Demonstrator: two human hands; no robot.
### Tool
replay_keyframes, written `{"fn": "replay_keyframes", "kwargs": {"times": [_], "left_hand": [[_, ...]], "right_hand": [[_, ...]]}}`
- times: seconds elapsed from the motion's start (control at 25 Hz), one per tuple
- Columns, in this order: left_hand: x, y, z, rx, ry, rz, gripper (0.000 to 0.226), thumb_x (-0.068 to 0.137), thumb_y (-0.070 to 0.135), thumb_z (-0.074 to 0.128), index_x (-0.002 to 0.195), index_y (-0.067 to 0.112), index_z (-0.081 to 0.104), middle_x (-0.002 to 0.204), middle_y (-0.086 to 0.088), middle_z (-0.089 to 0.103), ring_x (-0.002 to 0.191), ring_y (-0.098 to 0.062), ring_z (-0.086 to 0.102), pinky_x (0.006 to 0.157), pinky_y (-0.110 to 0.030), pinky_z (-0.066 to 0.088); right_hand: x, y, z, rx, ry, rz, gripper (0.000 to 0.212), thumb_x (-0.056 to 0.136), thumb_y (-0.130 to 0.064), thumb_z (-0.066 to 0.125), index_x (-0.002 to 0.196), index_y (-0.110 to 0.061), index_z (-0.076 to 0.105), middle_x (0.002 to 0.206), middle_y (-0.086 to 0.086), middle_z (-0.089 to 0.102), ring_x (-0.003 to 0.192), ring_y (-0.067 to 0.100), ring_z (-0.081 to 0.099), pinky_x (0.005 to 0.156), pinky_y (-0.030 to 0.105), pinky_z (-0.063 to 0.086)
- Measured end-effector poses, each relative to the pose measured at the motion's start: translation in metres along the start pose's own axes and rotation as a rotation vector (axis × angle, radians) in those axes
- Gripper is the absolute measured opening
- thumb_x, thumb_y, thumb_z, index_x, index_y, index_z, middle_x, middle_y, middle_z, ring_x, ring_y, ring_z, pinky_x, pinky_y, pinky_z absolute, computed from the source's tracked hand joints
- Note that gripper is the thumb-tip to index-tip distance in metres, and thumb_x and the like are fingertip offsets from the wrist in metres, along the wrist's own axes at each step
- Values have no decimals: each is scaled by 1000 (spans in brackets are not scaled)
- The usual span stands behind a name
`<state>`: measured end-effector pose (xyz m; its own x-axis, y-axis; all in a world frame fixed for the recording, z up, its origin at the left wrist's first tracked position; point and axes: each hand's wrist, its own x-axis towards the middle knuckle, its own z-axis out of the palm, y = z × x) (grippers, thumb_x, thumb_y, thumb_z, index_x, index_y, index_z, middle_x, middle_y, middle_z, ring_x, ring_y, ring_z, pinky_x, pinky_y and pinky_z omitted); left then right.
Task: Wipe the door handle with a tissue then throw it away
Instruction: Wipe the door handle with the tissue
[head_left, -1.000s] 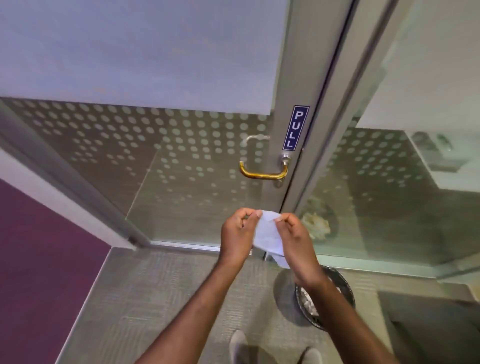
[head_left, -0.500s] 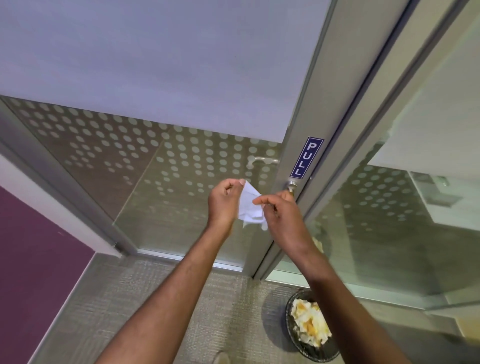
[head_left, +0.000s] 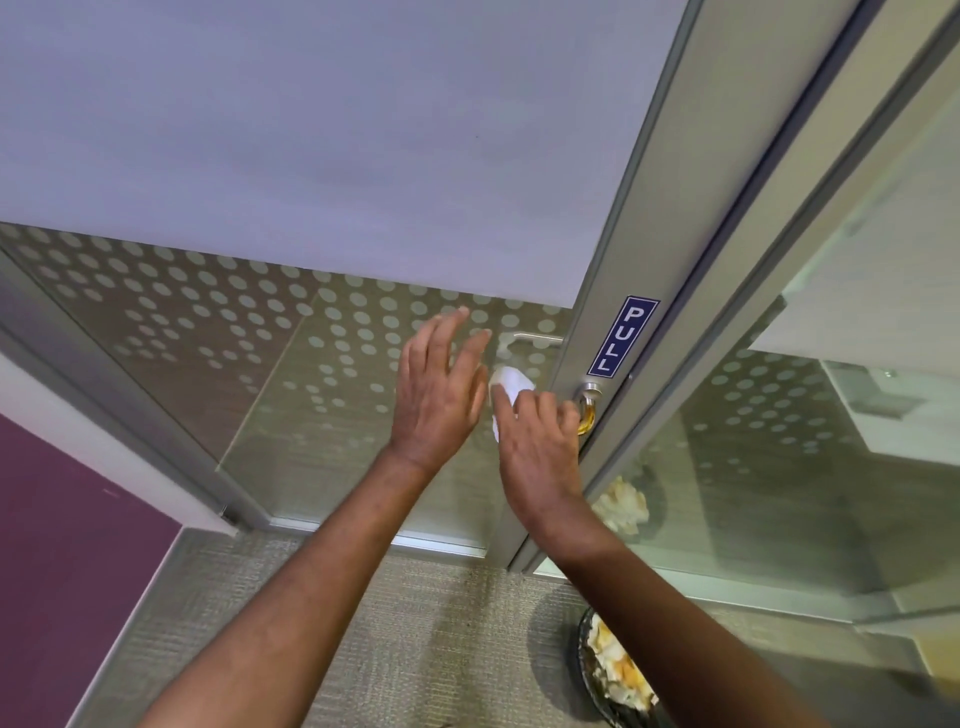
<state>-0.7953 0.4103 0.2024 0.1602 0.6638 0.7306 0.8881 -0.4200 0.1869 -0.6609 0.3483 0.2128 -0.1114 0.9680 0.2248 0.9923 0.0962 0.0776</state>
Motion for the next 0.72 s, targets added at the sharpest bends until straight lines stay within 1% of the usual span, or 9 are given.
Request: {"fn": "replay_keyframes", "kwargs": {"times": [0.08,0.16,0.2,0.28,0.36,0.48,0.52,0.6,0.72], "left_hand": [[17,-7,-2,55,12,159,49,99,23,59,147,12,56,161,-22,39,150,-38,27,123,-56,30],[37,-15,-2,86,19,238,59,99,22,61,155,11,46,165,-23,32,154,-39,20,128,-56,18],[48,-18,-1,98,27,266,63,99,23,61,158,12,40,166,-22,29,156,-38,16,129,-54,13],[68,-22,4,124,58,330,69,100,25,59,162,15,29,169,-17,20,160,-32,2,130,-52,7],[80,-23,10,150,104,392,69,102,27,57,162,19,24,171,-9,13,160,-27,-11,130,-52,4],[86,-26,20,182,171,436,68,102,31,57,162,22,26,171,-2,10,160,-27,-14,128,-52,6],[87,-28,22,186,187,438,68,101,32,57,162,22,26,172,-2,7,161,-27,-13,128,-52,7],[87,-30,26,194,205,437,69,101,34,55,162,23,25,175,-2,-3,161,-28,-12,128,-52,5],[88,-30,28,211,217,448,71,100,35,54,163,23,24,175,-1,-9,161,-29,-12,128,-51,2]], "right_hand": [[-3,-6,1,-66,-44,-26,71,88,-9,36,158,-6,25,130,12,47,121,31,45,112,51,31],[-2,-12,6,-154,-99,-32,70,94,-13,35,158,4,14,142,17,42,130,33,42,118,51,27],[2,-15,9,-161,-114,-12,66,97,-14,34,157,7,15,143,18,42,130,33,43,119,49,26],[13,-20,11,-134,-161,56,53,102,-15,28,151,6,27,132,18,50,122,33,47,117,47,28],[21,-25,8,-135,-204,97,42,101,-15,24,135,0,44,115,14,55,110,31,52,114,46,32],[32,-27,6,-147,-281,117,31,104,-17,29,116,-8,57,95,7,53,95,27,52,106,47,33],[37,-26,6,-144,-304,119,31,107,-21,33,116,-10,60,91,6,53,94,28,53,105,48,31],[46,-22,7,-121,-278,119,42,110,-39,33,116,-12,65,91,6,61,98,29,58,109,49,27],[54,-17,8,-78,-240,171,59,105,-56,30,105,-14,71,89,5,70,99,27,61,109,47,26]]}}
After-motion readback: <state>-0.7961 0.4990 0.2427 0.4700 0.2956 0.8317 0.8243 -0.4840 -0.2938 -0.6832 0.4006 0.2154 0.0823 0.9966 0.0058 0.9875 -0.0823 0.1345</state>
